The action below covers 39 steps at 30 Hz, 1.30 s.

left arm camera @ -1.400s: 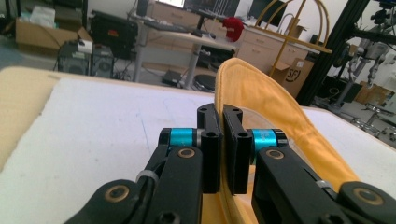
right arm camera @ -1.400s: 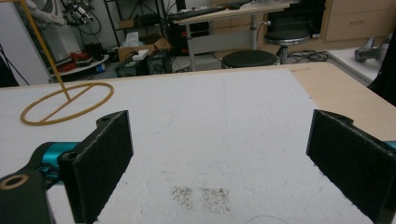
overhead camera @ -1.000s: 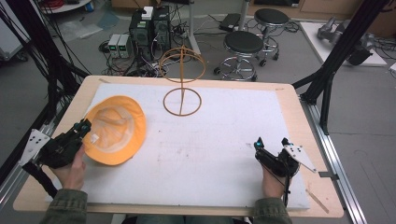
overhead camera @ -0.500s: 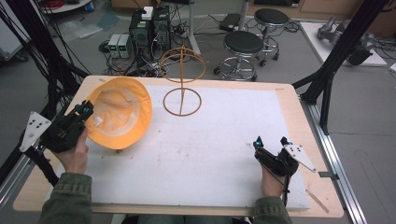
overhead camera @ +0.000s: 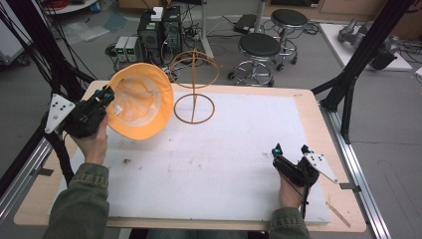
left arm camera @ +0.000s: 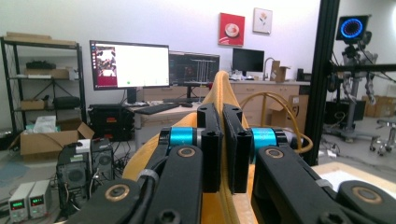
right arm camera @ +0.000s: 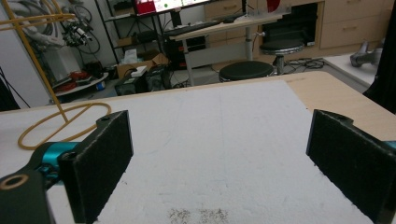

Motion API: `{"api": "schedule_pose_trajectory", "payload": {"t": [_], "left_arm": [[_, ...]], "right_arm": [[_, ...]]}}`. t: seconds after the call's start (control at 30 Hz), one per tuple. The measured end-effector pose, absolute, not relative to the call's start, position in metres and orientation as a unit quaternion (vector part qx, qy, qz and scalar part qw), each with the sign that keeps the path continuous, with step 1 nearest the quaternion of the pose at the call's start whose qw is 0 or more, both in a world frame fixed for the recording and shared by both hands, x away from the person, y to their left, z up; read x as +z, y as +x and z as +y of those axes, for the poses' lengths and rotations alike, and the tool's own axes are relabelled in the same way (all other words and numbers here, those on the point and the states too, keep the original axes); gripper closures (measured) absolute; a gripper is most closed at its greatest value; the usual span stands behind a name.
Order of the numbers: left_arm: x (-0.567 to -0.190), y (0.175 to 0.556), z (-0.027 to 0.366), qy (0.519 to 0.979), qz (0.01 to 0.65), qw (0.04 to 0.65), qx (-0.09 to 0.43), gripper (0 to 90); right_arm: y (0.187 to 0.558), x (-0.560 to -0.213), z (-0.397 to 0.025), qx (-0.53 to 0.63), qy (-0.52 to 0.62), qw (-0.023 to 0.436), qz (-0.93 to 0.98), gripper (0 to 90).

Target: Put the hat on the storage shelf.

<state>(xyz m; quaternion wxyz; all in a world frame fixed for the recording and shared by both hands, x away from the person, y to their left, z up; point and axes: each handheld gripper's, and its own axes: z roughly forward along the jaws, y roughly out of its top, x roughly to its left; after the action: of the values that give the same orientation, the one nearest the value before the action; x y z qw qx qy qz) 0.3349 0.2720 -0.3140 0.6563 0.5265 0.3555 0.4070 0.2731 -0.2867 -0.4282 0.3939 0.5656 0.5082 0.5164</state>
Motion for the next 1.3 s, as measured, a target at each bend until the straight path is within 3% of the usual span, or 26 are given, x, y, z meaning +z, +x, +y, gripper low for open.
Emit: {"api": "schedule_pose_trajectory", "payload": {"t": [0.43,0.63,1.3], "left_arm": [[-0.305,0.361,0.281,0.497,0.378,0.649,0.435,86.6],[-0.305,0.370,0.276,0.509,0.378,0.636,0.439,86.6],[-0.246,0.419,0.240,0.537,0.351,0.613,0.461,86.6]], "right_arm": [[0.279,-0.428,-0.284,0.515,0.566,0.399,0.505,6.0],[0.280,-0.428,-0.280,0.518,0.562,0.396,0.509,6.0],[0.279,-0.427,-0.278,0.525,0.557,0.390,0.512,6.0]]}}
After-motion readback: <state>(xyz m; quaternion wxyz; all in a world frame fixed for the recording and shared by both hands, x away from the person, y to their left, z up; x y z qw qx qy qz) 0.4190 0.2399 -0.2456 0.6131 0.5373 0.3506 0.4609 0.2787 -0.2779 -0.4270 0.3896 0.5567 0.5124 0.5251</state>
